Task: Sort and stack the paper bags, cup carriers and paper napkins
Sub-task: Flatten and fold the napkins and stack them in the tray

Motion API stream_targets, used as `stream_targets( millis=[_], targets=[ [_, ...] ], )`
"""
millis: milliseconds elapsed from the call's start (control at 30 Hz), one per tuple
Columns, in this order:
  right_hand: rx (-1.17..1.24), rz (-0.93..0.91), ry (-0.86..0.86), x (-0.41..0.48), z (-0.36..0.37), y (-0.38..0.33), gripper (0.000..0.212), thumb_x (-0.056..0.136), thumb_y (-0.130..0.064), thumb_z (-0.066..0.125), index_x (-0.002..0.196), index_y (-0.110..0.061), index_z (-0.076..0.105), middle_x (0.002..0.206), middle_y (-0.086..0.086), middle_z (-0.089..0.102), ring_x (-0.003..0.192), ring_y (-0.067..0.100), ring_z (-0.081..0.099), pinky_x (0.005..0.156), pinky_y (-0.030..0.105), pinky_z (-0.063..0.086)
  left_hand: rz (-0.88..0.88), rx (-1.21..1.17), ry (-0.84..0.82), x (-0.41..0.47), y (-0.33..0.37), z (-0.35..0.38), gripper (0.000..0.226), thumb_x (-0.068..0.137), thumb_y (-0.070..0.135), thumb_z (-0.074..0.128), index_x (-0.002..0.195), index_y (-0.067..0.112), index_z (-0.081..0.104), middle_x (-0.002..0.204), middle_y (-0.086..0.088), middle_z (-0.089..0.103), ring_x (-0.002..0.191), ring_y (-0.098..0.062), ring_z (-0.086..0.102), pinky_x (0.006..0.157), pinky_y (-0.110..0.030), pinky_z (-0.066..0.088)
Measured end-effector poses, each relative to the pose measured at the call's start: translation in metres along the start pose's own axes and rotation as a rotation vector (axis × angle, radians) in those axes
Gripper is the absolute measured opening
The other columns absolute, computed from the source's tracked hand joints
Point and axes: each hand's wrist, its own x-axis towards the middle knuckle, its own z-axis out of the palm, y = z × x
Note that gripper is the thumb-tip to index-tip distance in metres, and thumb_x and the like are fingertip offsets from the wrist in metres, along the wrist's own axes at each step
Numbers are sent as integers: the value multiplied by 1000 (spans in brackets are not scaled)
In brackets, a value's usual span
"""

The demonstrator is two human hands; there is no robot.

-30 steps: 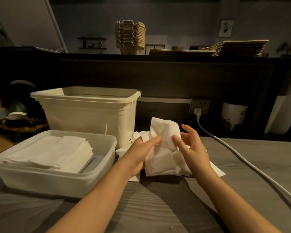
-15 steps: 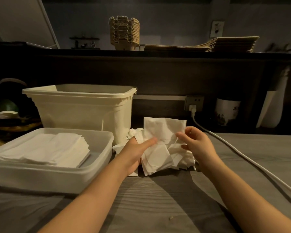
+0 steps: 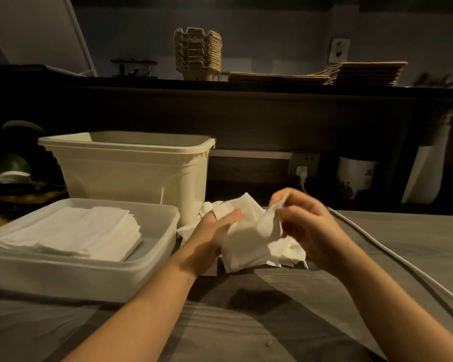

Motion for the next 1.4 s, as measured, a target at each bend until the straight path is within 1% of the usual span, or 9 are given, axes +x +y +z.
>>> stream_targets(
  millis=[200,467,600,667,800,900,1033,1133,1400],
  targets=[
    [-814,-36,-29,1,7,13,22,91,-19,57,88,-40,51,86,-19,57,80,-6,55,67,9,47,-50,119,65,-1,2,8,53,88,53,52,132,24,47,120,-6,61,110,-27,57,98,-50,46],
    [-1027,-181,202,3,1,17,6,88,-26,59,92,-31,58,86,-18,51,77,2,49,71,26,49,-18,191,-152,-14,11,16,77,69,77,40,128,29,51,127,-2,57,121,-19,50,107,-41,37],
    [-1033,-212,199,4,-1,22,8,87,-24,60,94,-28,61,84,-19,44,73,0,45,66,20,44,51,347,-218,-18,12,16,28,81,44,61,106,39,50,107,6,61,103,-12,56,90,-30,48],
    [-969,-222,198,4,-1,25,12,87,-25,59,97,-32,58,87,-19,47,76,1,49,66,18,45,51,376,-196,-18,11,15,20,92,24,57,102,40,48,102,7,60,97,-8,56,81,-25,49],
    [-659,-105,387,6,-3,24,7,92,-31,51,87,-35,54,84,-14,58,79,4,56,68,22,46,-2,177,-81,-16,14,12,16,93,19,53,103,31,53,111,-3,61,106,-22,57,97,-46,45],
    [-599,118,404,8,-5,19,35,96,-44,37,75,-23,58,76,-6,58,74,11,53,64,23,41,6,-22,-58,-17,19,11,15,92,16,55,104,25,55,106,-5,62,104,-23,60,96,-43,47],
    [-541,441,247,9,1,18,60,93,-58,21,70,-19,60,83,1,59,89,20,56,82,34,44,38,-106,-85,-20,22,13,15,92,11,52,102,22,56,101,-4,62,101,-21,60,95,-40,47],
    [-287,467,248,8,-2,20,61,80,-68,33,91,-17,64,99,8,65,102,26,58,97,42,44,27,-99,-89,-19,21,12,14,91,12,54,101,22,55,100,-4,63,102,-22,60,98,-42,46],
    [275,236,378,6,-13,18,16,82,-20,62,97,-14,65,84,1,70,79,16,67,72,31,54,-37,5,-119,-14,15,13,21,91,16,57,110,22,56,109,-4,64,108,-22,59,101,-42,43]
  ],
)
